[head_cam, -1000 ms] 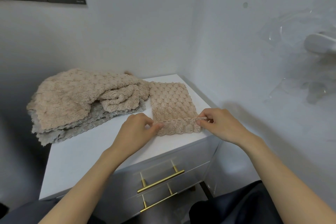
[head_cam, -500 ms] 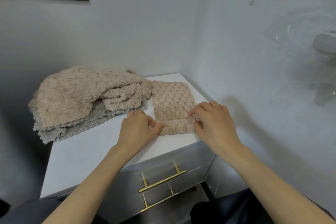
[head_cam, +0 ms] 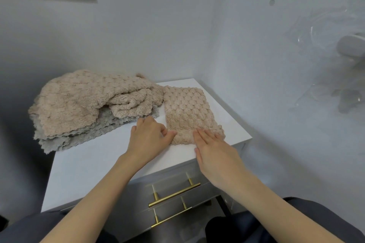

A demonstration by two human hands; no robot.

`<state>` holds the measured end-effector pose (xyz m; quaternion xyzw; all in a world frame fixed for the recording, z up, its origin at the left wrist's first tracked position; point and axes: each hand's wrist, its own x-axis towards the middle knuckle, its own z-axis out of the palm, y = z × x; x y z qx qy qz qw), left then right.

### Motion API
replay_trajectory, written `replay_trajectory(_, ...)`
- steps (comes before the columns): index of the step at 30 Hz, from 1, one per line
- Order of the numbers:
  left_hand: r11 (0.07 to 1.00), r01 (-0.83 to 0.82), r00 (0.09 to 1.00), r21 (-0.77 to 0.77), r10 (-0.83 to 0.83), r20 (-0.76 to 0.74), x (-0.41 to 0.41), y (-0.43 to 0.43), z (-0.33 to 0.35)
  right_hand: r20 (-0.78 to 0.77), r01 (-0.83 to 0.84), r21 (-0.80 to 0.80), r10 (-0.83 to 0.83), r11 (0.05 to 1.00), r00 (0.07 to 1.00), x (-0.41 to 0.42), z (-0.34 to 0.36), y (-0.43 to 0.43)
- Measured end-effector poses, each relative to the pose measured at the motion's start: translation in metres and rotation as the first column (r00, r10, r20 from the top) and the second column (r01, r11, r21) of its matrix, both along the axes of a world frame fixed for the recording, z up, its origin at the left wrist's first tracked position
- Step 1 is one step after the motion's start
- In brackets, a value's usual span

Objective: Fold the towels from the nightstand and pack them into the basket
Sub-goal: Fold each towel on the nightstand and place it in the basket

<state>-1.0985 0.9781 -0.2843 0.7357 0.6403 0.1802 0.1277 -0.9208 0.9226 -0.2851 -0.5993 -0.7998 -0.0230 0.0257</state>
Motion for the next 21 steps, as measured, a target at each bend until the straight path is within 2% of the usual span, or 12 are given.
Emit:
replay_trajectory(3,1.000,-0.024,1.000,-0.010,0.023,-0.008,0.002,0.000,0.000,0.032,0.066,-0.068,-0.064,0.995,0.997,0.016,0.003,0.002)
replay_trajectory(5,0.998,-0.044,0.999,0.039,0.045,-0.026,0.004,-0.003,-0.002,0.031,0.094,-0.095,-0.091,0.991,0.995,0.022,0.002,0.002)
replay_trajectory(8,0.952,0.002,0.999,0.305,0.010,-0.037,0.008,-0.010,-0.004,0.029,0.073,-0.058,-0.071,0.996,0.997,0.028,0.000,0.005)
replay_trajectory(11,0.858,0.210,0.976,0.470,-0.153,-0.157,0.008,-0.014,-0.003,0.048,0.039,-0.005,-0.039,0.999,0.998,0.033,-0.001,0.011)
replay_trajectory(14,0.820,0.353,0.928,0.450,-0.246,-0.281,0.004,-0.015,-0.001,0.036,0.037,0.006,-0.038,0.999,0.999,0.038,0.003,0.015)
replay_trajectory(18,0.837,0.376,0.922,0.397,-0.293,-0.255,-0.006,-0.018,0.002,0.011,0.012,0.000,-0.012,1.000,1.000,0.046,0.005,0.019)
replay_trajectory(21,0.858,0.370,0.922,0.355,-0.294,-0.252,-0.011,-0.017,0.000,-0.105,0.002,0.014,-0.001,1.000,0.994,0.054,0.006,0.022)
